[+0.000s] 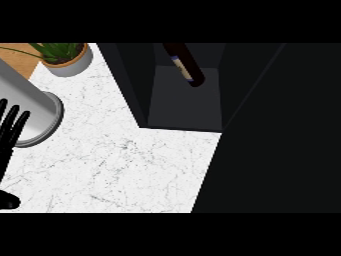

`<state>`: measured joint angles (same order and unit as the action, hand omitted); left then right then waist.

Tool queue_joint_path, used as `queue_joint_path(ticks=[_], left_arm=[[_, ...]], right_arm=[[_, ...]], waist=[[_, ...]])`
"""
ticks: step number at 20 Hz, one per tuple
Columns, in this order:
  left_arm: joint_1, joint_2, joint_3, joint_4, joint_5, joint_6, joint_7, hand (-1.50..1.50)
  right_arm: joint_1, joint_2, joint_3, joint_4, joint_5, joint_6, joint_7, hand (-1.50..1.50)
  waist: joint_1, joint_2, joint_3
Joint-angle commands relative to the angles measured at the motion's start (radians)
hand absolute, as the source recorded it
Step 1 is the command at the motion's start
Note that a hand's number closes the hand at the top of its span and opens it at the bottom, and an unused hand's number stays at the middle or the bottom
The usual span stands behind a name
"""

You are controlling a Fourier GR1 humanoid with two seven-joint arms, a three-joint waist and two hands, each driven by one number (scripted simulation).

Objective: Pick up the wine, place it into the cabinet and close the cabinet

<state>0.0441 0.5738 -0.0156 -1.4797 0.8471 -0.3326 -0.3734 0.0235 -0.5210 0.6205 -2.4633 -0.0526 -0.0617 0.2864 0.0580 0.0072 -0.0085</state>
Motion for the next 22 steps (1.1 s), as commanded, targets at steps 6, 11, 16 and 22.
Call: queue_joint_path(ticks=[6,11,16,22], left_arm=[[-0.033,-0.014,0.006,0.036,0.003,-0.005,0.011,-1.5],[-0.026,0.014,0.053,0.072,0.016,-0.034,0.016,-1.5],[-0.061,0.022,0.08,0.09,0.032,-0.034,0.055,-1.5],[-0.022,0.003,0.1,0.117,-0.012,-0.111,0.011,-1.5]], right_arm=[[-0.412,0.388,0.13,0.213,-0.033,-0.104,0.248,1.5],[-0.724,0.514,0.114,0.458,-0.035,-0.256,0.349,1.5],[-0.973,0.519,0.026,0.674,-0.15,-0.363,0.316,1.5],[-1.022,0.52,-0.064,0.917,-0.319,-0.303,0.129,1.5]], waist=[[-0.001,-0.001,0.001],[-0.019,-0.006,0.005],[-0.03,-0.006,0.007],[-0.036,-0.003,0.008]])
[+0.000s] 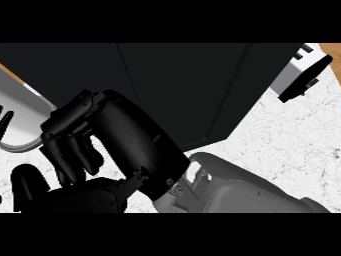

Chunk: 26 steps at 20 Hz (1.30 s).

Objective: Pick up the wine, place it into the cabinet and close the cabinet

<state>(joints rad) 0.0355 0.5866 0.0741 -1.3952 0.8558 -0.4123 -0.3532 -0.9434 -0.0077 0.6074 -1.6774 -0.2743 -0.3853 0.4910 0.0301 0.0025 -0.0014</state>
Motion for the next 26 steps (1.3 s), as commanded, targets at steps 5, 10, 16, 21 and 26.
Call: queue_joint_path(ticks=[5,10,16,21,26], left_arm=[[0.01,-0.037,0.035,-0.006,-0.049,0.008,-0.015,-1.5],[0.029,-0.057,0.057,0.033,-0.07,-0.053,-0.02,-1.5],[-0.089,-0.037,0.079,0.079,-0.028,-0.034,0.066,-1.5],[-0.03,-0.046,0.082,0.031,-0.048,-0.042,0.048,-1.5],[-0.05,-0.064,0.079,0.075,-0.075,-0.07,0.016,-1.5]], right_arm=[[-0.023,0.008,-0.179,0.227,-0.127,0.117,-0.107,1.5],[0.02,-0.002,-0.192,0.267,-0.089,0.145,-0.146,1.5],[-0.029,-0.016,-0.282,0.486,-0.065,0.255,-0.28,1.5],[-0.025,-0.075,-0.325,0.531,-0.071,0.318,-0.314,1.5],[0.004,-0.099,-0.319,0.552,-0.049,0.354,-0.376,1.5]], waist=[[-0.017,0.0,0.001],[-0.023,-0.002,0.001],[-0.02,0.003,0.001],[-0.011,0.003,0.001],[-0.024,0.007,0.0]])
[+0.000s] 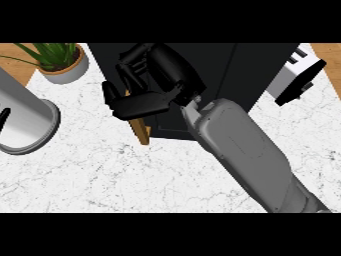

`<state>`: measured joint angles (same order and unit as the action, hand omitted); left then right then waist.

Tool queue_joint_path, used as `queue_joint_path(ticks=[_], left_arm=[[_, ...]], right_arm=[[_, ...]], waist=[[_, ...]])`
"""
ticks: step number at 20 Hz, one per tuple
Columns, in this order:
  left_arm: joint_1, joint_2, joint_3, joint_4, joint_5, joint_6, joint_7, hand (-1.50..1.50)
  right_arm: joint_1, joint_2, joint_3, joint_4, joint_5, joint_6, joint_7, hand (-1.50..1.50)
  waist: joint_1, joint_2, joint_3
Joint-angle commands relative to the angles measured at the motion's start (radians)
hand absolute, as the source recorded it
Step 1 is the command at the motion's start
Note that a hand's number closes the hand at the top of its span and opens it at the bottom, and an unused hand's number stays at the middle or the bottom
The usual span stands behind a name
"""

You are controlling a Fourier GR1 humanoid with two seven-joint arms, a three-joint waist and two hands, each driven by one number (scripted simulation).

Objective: Pick up the wine, place it into the cabinet and close the cabinet

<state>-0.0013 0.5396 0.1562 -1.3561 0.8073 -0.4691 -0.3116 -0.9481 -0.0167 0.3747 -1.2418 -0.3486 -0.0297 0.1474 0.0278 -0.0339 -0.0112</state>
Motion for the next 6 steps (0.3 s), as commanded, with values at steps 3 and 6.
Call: queue_joint_path(ticks=[3,6], left_arm=[[-0.009,-0.008,0.0,-0.008,-0.005,0.004,0.006,-1.5],[-0.061,-0.006,-0.009,-0.036,0.02,0.052,0.065,-1.5]], right_arm=[[-0.029,-0.102,-0.125,0.117,0.008,0.001,-0.012,1.5],[-0.011,-0.074,-0.097,0.142,0.023,-0.002,-0.03,1.5]], waist=[[-0.015,0.039,0.011],[-0.018,0.04,0.012]])
